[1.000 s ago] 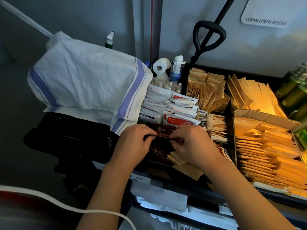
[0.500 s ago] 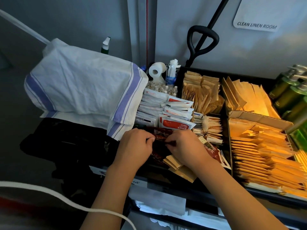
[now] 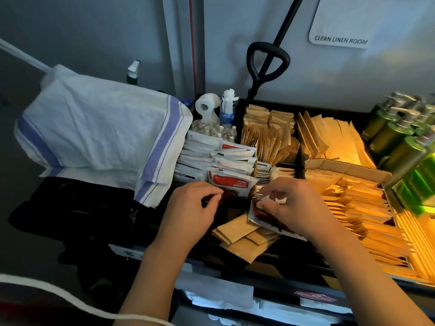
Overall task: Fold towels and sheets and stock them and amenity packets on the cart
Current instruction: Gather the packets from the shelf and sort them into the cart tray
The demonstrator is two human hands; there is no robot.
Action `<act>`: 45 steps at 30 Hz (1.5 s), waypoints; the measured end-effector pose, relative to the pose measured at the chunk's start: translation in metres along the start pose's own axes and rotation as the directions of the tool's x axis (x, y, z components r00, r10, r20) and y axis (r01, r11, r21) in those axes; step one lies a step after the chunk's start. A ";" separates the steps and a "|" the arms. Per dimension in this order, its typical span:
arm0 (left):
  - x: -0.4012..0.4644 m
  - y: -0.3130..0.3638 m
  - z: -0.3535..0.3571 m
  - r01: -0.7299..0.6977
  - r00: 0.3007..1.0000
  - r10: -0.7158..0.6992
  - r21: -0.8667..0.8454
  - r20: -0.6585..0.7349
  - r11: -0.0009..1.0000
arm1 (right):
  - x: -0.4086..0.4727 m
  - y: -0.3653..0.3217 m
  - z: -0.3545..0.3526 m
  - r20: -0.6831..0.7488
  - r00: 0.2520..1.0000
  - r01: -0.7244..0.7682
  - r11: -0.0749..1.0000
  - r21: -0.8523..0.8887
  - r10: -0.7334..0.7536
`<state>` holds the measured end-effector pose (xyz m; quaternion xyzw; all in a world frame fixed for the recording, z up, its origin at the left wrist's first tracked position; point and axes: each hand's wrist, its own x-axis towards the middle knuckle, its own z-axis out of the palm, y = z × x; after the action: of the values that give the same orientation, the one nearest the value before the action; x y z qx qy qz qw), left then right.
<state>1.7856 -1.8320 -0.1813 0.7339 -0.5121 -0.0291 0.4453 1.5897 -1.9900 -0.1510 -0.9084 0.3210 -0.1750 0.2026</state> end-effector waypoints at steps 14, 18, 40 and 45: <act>0.018 0.049 0.074 -0.052 0.948 0.026 0.076 0.318 0.996 | -0.024 0.036 -0.010 0.197 0.980 0.029 0.996 -0.085 -0.012; 0.016 0.052 0.078 -0.064 0.941 0.036 0.071 0.336 0.995 | -0.024 0.038 -0.015 0.241 0.970 0.060 0.995 -0.077 -0.040; 0.020 0.029 0.022 0.103 0.992 -0.120 -0.282 -0.045 0.954 | 0.005 -0.006 -0.018 -0.123 0.973 0.210 0.967 0.144 -0.193; 0.015 0.014 -0.003 0.048 0.988 -0.081 -0.226 -0.135 0.973 | 0.018 -0.033 -0.001 -0.102 0.958 0.278 0.955 0.099 -0.268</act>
<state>1.7840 -1.8431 -0.1640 0.6961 -0.4481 -0.0477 0.5589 1.6189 -1.9788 -0.1308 -0.9227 0.1906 -0.2586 0.2131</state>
